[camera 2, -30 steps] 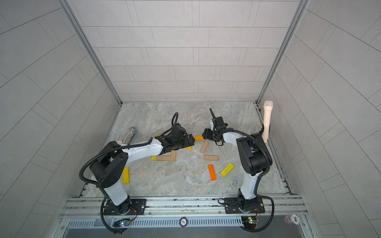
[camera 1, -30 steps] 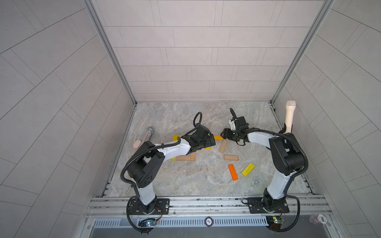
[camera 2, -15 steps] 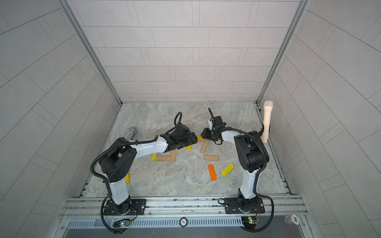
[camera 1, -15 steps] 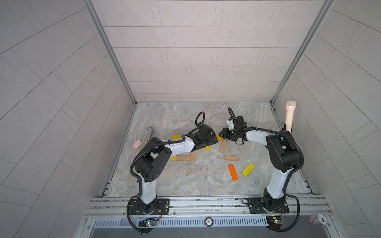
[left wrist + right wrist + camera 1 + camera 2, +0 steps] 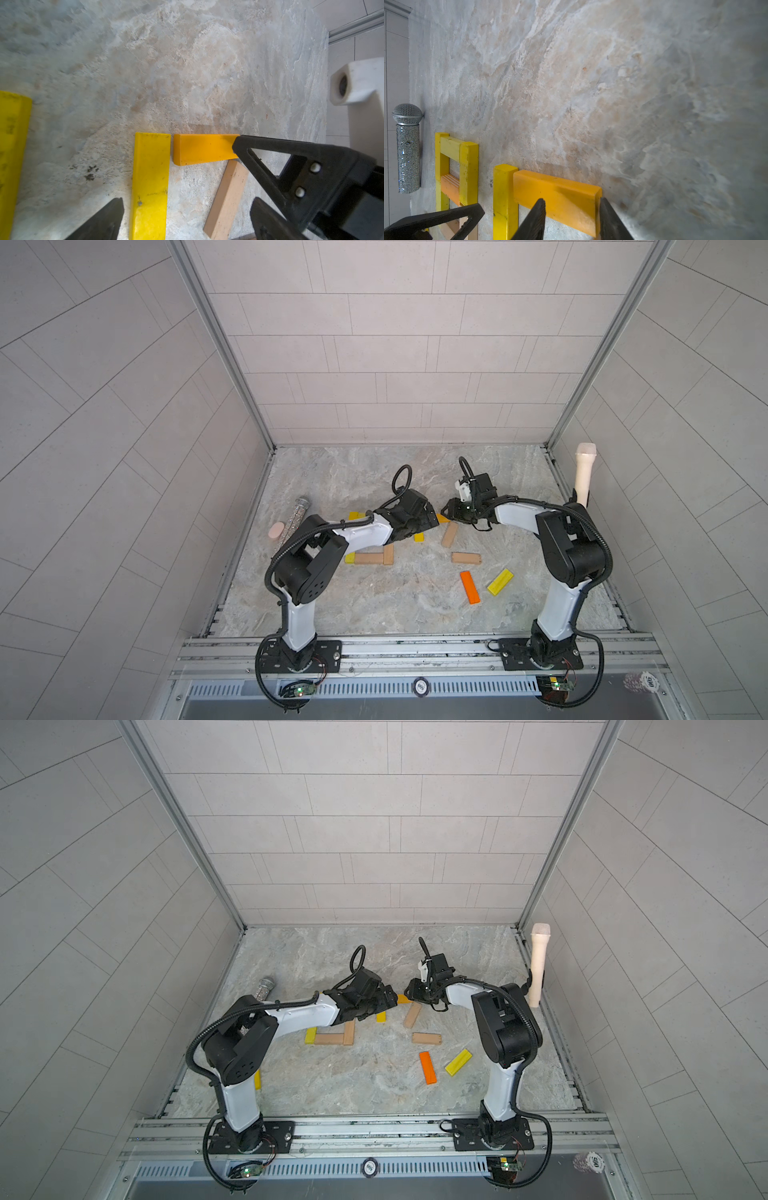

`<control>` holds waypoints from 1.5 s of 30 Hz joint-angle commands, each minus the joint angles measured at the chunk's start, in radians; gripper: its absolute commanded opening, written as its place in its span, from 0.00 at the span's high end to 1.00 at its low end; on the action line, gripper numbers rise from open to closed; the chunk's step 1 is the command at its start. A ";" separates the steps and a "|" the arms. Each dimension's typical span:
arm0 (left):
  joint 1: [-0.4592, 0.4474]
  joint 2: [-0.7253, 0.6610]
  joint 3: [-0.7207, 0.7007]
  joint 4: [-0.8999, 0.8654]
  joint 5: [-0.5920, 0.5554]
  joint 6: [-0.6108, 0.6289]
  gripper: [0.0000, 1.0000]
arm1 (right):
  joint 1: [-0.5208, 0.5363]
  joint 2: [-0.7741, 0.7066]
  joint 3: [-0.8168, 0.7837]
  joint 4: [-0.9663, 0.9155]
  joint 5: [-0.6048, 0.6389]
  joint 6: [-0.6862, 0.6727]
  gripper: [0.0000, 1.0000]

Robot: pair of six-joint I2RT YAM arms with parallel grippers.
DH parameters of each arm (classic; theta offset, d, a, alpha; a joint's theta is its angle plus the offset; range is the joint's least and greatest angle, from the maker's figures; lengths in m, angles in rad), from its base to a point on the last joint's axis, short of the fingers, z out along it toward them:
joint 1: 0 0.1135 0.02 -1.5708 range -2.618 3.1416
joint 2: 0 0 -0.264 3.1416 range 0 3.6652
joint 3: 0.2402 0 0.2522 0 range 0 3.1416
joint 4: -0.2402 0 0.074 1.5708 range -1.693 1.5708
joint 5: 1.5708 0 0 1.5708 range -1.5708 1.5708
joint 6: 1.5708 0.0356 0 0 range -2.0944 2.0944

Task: Assemble the number 8 with building blocks
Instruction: Assemble the building block at the center of the board.

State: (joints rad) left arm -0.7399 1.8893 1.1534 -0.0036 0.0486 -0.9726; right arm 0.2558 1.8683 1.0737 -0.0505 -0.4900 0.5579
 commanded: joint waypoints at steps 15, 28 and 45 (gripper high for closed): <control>0.006 -0.004 0.008 0.017 -0.007 -0.011 0.00 | 0.020 -0.014 -0.027 0.029 -0.005 0.030 0.58; 0.007 -0.087 0.000 -0.014 0.010 0.085 0.00 | 0.023 -0.099 -0.062 0.010 0.060 0.021 0.56; 0.103 -0.245 0.191 -0.270 0.203 0.539 0.00 | 0.210 -0.477 -0.288 -0.153 0.439 0.058 0.33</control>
State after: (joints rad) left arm -0.6601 1.6676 1.2804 -0.1844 0.1936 -0.5453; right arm 0.4393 1.4334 0.8101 -0.1474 -0.1619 0.5812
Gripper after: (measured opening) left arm 0.999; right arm 0.665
